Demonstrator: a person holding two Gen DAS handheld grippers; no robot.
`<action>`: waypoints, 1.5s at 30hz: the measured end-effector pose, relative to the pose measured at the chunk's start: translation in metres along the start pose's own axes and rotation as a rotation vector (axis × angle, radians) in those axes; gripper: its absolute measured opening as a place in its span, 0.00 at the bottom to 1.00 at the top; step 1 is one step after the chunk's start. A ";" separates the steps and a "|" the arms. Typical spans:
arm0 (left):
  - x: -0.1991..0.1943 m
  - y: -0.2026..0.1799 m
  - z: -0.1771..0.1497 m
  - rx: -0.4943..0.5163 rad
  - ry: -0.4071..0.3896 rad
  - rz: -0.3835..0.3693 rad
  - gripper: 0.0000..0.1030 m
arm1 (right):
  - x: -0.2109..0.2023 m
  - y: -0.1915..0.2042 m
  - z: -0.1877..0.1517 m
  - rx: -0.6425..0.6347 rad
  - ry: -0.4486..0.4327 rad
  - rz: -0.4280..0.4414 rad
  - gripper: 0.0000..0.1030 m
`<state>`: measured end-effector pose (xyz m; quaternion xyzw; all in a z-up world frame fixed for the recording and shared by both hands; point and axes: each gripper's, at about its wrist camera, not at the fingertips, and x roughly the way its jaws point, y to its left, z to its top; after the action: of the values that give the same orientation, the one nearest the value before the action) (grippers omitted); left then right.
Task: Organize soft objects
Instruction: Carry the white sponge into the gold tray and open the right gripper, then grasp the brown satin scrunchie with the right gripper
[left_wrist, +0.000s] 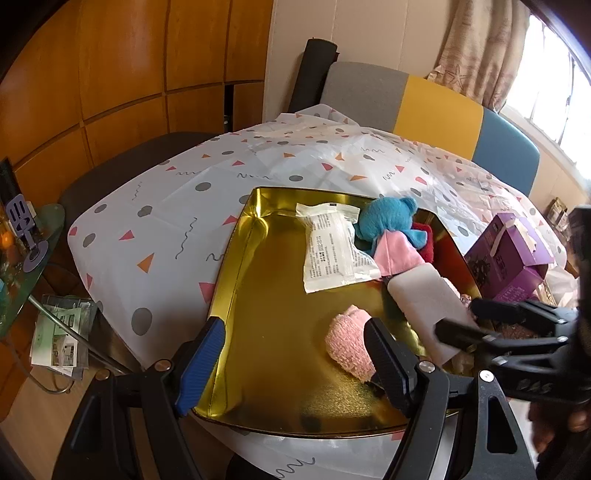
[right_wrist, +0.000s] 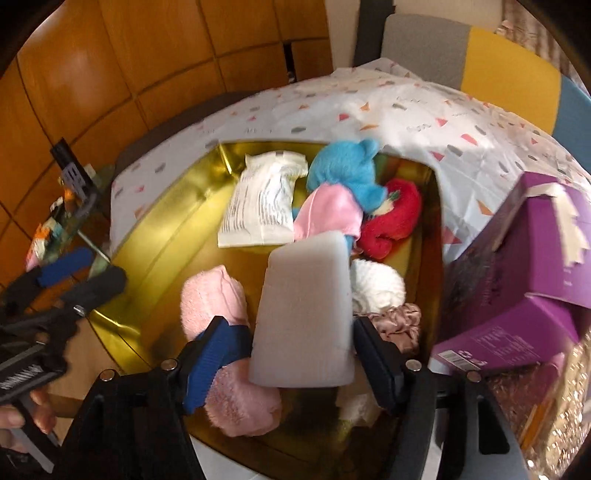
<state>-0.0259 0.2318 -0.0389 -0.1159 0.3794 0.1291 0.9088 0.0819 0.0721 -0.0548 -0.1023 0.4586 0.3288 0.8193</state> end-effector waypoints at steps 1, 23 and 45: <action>0.000 -0.001 -0.001 0.003 0.001 -0.003 0.76 | -0.008 -0.001 -0.002 0.005 -0.011 -0.004 0.68; -0.008 -0.030 -0.004 0.070 0.006 -0.056 0.77 | -0.199 -0.171 -0.105 0.519 -0.293 -0.264 0.68; -0.003 -0.061 -0.009 0.147 0.033 -0.114 0.77 | -0.222 -0.361 -0.241 1.259 -0.264 -0.499 0.69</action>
<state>-0.0143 0.1708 -0.0360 -0.0724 0.3956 0.0469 0.9144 0.0647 -0.4154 -0.0565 0.3312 0.4213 -0.1886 0.8229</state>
